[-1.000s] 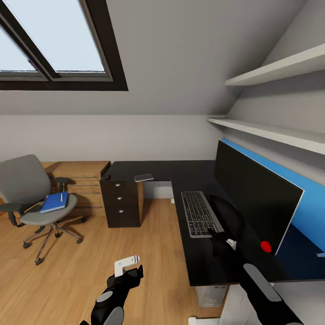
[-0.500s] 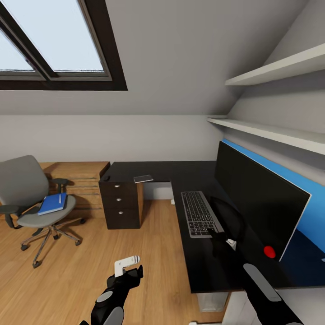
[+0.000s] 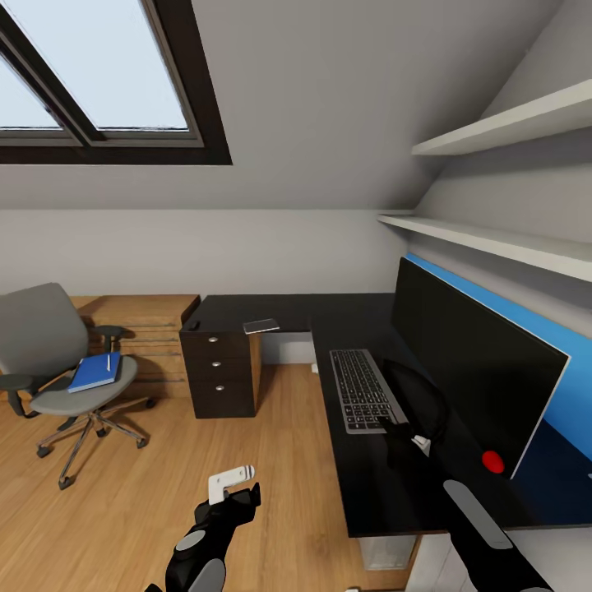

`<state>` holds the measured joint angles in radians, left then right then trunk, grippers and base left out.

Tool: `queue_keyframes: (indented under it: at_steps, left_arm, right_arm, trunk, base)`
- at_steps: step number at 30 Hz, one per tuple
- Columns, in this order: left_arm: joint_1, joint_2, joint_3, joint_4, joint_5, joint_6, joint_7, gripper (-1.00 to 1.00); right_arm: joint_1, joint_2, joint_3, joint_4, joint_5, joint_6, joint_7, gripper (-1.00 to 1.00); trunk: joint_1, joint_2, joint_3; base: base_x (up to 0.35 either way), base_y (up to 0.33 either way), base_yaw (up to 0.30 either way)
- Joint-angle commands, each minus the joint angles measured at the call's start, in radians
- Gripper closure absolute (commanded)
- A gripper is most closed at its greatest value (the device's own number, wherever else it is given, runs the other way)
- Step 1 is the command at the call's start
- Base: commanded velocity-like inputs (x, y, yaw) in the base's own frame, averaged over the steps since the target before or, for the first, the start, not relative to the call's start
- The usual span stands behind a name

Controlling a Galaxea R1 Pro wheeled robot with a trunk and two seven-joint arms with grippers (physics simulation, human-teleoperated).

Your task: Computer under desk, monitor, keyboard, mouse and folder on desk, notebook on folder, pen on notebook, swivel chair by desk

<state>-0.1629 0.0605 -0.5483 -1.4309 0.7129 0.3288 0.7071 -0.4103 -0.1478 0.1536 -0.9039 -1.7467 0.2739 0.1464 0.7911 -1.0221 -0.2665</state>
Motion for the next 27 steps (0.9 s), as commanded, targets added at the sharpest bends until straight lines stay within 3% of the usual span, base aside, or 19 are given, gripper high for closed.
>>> queue_keyframes:
  at_steps: [1,27]
  left_arm:
    - [-0.001,0.001,-0.002,-0.001,0.005,0.003,0.008,-1.0]
    - [-0.001,0.001,-0.002,-0.001,0.006,0.003,0.009,-1.0]
  right_arm:
    - [-0.001,-0.001,0.003,0.001,-0.01,0.001,0.006,1.0]
    - [-0.001,-0.01,-0.006,0.002,-0.008,0.05,0.005,1.0]
  trunk:
    - [0.0,-0.001,-0.001]
    - [0.0,-0.001,-0.001]
  base:
    - [0.0,0.0,0.0]
    - [0.0,0.0,0.0]
